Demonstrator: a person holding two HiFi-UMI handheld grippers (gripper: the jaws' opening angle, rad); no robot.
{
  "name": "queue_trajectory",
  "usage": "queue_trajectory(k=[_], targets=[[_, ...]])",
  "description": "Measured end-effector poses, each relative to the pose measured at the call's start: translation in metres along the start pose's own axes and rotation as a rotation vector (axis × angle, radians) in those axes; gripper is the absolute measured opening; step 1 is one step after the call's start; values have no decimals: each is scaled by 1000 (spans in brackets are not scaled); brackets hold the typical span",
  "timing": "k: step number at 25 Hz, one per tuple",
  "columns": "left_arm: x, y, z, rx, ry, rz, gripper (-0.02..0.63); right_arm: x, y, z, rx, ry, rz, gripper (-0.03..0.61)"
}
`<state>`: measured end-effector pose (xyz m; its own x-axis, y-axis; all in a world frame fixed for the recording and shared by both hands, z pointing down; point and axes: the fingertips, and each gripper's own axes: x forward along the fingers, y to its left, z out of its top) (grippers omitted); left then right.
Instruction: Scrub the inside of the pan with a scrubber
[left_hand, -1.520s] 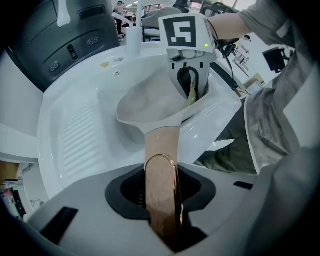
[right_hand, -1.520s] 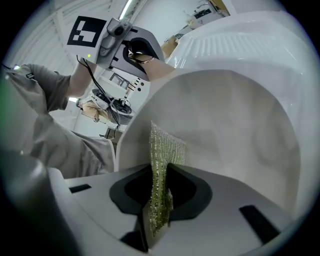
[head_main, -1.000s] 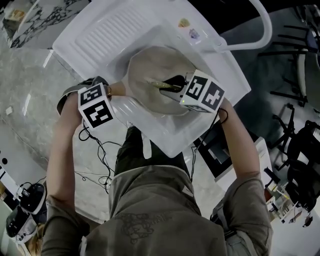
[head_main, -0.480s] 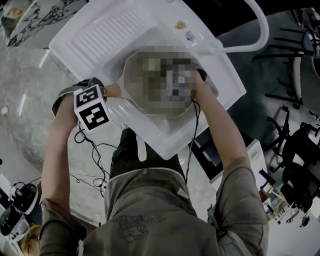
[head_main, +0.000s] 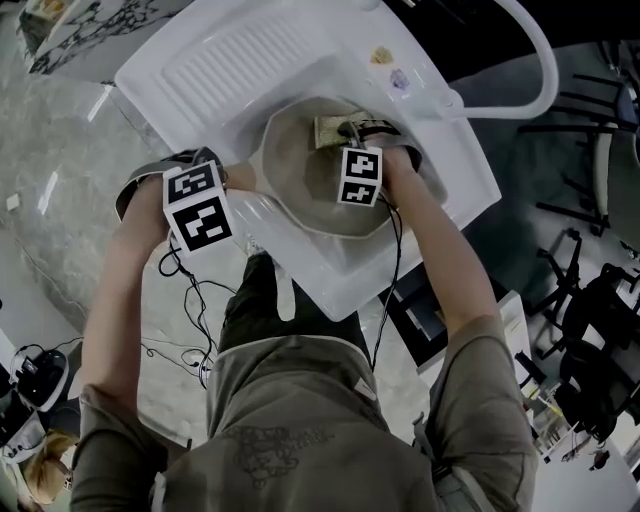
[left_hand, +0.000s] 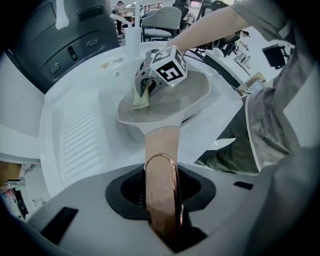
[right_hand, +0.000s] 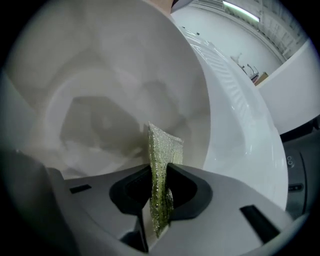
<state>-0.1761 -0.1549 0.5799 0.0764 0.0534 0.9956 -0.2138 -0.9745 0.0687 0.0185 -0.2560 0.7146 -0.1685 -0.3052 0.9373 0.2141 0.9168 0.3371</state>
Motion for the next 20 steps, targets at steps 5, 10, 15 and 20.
queue_trajectory(k=[5, 10, 15, 20], targets=[[1, 0, 0, -4, 2, -6, 130, -1, 27, -21, 36, 89, 162, 83], [2, 1, 2, 0, -3, -4, 130, -13, 48, -34, 155, 131, 306, 82], [2, 1, 1, 0, -1, -5, 130, -33, 86, -35, 251, 172, 487, 83], [3, 1, 1, 0, -3, -6, 130, -67, 107, -36, 348, 196, 626, 82]])
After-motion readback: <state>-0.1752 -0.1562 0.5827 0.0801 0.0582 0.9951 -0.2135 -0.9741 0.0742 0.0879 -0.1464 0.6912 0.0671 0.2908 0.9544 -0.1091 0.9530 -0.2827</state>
